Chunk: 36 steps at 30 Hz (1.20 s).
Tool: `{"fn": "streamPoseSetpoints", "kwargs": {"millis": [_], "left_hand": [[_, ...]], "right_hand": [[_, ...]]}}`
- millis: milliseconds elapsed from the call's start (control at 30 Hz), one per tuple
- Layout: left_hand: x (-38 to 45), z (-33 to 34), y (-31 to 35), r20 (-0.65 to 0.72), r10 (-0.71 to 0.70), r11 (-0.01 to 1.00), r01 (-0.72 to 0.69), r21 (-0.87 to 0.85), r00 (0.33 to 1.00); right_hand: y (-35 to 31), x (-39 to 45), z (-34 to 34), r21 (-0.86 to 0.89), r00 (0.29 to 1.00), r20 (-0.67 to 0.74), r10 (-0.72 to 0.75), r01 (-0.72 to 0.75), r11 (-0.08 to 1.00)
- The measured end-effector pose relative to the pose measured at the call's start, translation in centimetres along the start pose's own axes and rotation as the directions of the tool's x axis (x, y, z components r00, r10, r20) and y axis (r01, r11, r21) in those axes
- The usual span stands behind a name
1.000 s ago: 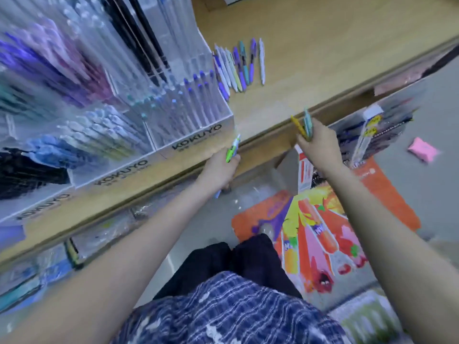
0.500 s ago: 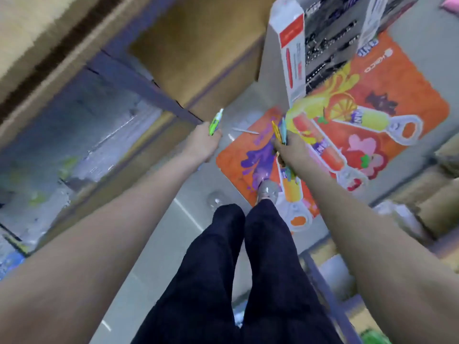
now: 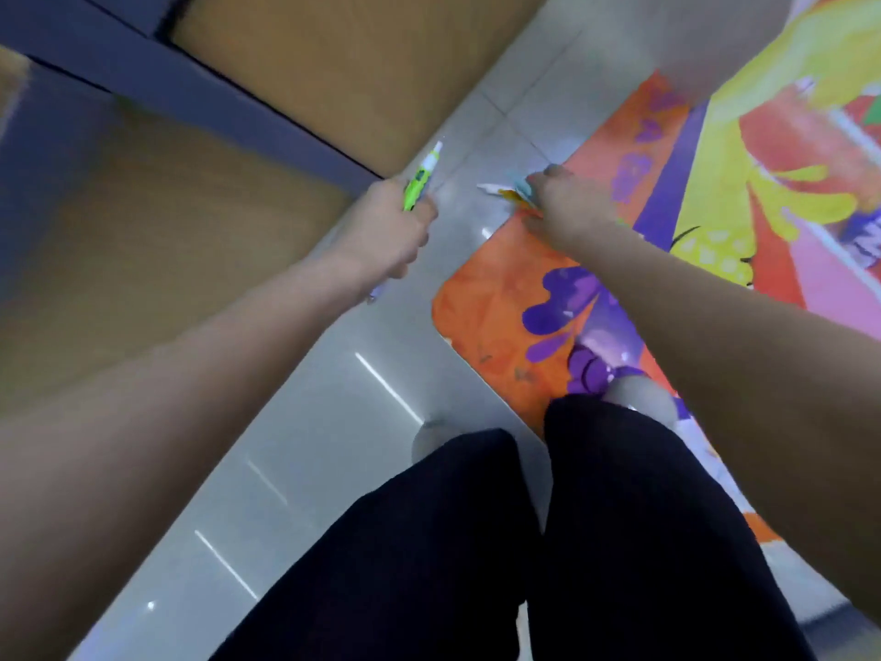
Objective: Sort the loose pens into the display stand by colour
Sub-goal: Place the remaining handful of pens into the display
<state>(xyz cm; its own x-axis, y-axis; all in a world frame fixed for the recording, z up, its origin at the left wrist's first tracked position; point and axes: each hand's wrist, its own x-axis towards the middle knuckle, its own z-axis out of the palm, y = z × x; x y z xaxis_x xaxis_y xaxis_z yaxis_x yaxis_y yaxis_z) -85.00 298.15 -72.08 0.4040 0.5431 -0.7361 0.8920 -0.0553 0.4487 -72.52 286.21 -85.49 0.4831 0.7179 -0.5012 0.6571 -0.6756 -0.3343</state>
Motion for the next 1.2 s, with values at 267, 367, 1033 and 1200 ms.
{"fn": "streamPoseSetpoints", "kwargs": {"millis": [267,367,1033,1200], "left_hand": [[-3.7,-1.1,0.8,0.046,-0.037,0.989,0.044,-0.143,0.998],[-11.0,-3.6,5.0,0.088,0.006,0.981,0.011,-0.191,0.996],[-61.7,-42.2,22.5,-0.382,0.507,0.756,-0.612,-0.234,0.773],[-64.6,-48.0,13.8,-0.493,0.383,0.768,-0.566,-0.300,0.781]], "right_hand": [[0.2,-4.7,0.0,0.290,0.967,0.169,0.189,-0.232,0.929],[-2.8,-11.8,-10.0,0.898,0.920,0.351,0.174,-0.384,0.214],[-39.9,-44.5,-68.1,0.780,0.860,-0.380,-0.341,0.496,0.383],[-49.5,-46.3,-66.3,0.730,0.834,-0.368,-0.411,0.533,0.428]]}}
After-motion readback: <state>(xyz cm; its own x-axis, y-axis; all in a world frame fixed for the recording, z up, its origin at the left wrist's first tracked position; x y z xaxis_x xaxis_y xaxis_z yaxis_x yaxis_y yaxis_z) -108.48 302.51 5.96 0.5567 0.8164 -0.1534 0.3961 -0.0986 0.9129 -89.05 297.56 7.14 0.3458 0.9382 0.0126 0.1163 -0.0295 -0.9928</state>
